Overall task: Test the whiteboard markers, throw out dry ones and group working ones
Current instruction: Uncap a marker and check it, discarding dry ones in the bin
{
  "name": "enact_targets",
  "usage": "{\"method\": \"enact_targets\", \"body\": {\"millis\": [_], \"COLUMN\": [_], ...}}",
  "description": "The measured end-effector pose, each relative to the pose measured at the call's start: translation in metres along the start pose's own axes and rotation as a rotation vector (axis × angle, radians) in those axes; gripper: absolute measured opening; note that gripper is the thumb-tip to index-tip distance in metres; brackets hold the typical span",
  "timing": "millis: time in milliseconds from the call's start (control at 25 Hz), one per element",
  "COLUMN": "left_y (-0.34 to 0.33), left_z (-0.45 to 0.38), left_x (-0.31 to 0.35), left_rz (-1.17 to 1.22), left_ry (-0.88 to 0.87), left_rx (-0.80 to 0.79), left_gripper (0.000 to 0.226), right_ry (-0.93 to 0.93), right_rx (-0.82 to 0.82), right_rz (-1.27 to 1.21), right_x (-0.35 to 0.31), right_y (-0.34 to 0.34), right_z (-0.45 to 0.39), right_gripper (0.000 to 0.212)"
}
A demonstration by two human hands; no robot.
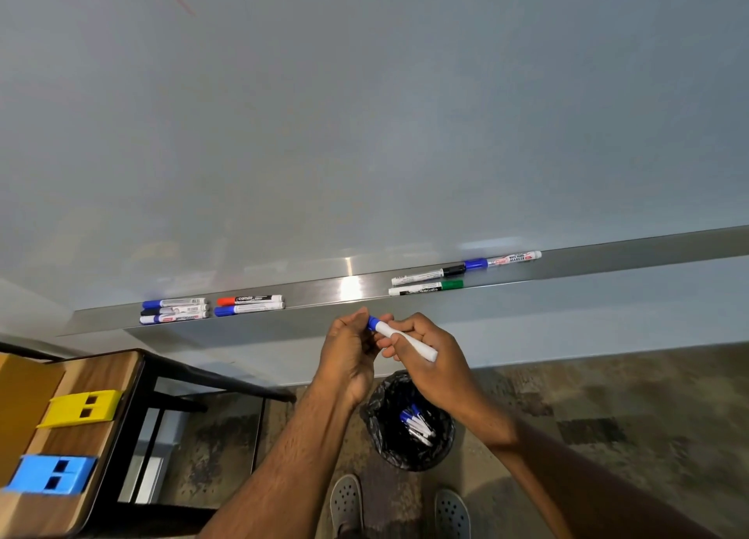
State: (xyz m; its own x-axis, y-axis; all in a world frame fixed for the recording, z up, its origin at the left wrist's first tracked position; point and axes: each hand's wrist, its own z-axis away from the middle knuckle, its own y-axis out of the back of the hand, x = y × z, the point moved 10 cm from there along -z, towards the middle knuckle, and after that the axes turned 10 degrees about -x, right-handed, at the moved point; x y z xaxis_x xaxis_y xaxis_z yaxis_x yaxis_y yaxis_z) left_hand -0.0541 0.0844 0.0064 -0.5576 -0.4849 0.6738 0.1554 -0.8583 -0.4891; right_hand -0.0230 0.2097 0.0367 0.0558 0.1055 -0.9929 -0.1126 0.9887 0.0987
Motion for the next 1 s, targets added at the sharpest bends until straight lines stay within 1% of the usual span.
{"method": "enact_targets", "body": {"millis": [160, 280, 400, 480, 560, 600, 640, 720, 760, 800, 880, 1000], "left_y": [-0.001, -0.006, -0.007, 0.003, 0.017, 0.025, 0.031, 0.036, 0.035, 0.033, 0.031, 0.041], "left_z": [-0.002, -0.003, -0.006, -0.011, -0.016, -0.019, -0.022, -0.027, -0.031, -0.037, -0.055, -0.073], "left_x": [0.004, 0.008, 0.01, 0.011, 0.007, 0.007, 0.011, 0.03, 0.038, 0.043, 0.043, 0.034], "left_rz": [-0.018, -0.047, -0.089, -0.198, -0.427, -0.625, -0.871, -1.359, -1.555, -1.718, -1.967, -2.122], "left_ry": [-0.018, -0.024, -0.041, -0.047, -0.015, -0.013, -0.047, -0.205, -0.269, -0.304, -0.266, -0.121], "left_rx": [-0.033, -0.072, -0.097, -0.076, -0.043, -0.015, 0.026, 0.136, 0.167, 0.163, 0.086, -0.007], "left_gripper": [0.002, 0.0, 0.003, 0.007, 0.012, 0.016, 0.02, 0.033, 0.043, 0.054, 0.068, 0.073], "right_ry": [0.007, 0.028, 0.044, -0.009, -0.124, -0.183, -0.237, -0.324, -0.368, -0.424, -0.56, -0.758], "right_rx": [0.001, 0.009, 0.018, -0.016, -0.052, -0.057, -0.047, 0.002, 0.034, 0.07, 0.147, 0.211], "right_rz": [-0.002, -0.021, -0.061, -0.104, -0.174, -0.171, -0.127, 0.037, 0.109, 0.147, 0.115, 0.056], "right_x": [0.002, -0.001, -0.004, 0.003, 0.018, 0.029, 0.041, 0.073, 0.094, 0.118, 0.167, 0.224], "right_y": [-0.003, -0.005, -0.006, -0.007, -0.002, 0.004, 0.012, 0.029, 0.039, 0.048, 0.063, 0.075], "right_z": [-0.002, -0.003, -0.004, -0.009, -0.015, -0.016, -0.015, -0.005, 0.004, 0.015, 0.044, 0.095], "right_gripper": [0.011, 0.01, 0.009, 0.011, 0.011, 0.01, 0.009, 0.004, 0.002, 0.004, 0.007, 0.012]}}
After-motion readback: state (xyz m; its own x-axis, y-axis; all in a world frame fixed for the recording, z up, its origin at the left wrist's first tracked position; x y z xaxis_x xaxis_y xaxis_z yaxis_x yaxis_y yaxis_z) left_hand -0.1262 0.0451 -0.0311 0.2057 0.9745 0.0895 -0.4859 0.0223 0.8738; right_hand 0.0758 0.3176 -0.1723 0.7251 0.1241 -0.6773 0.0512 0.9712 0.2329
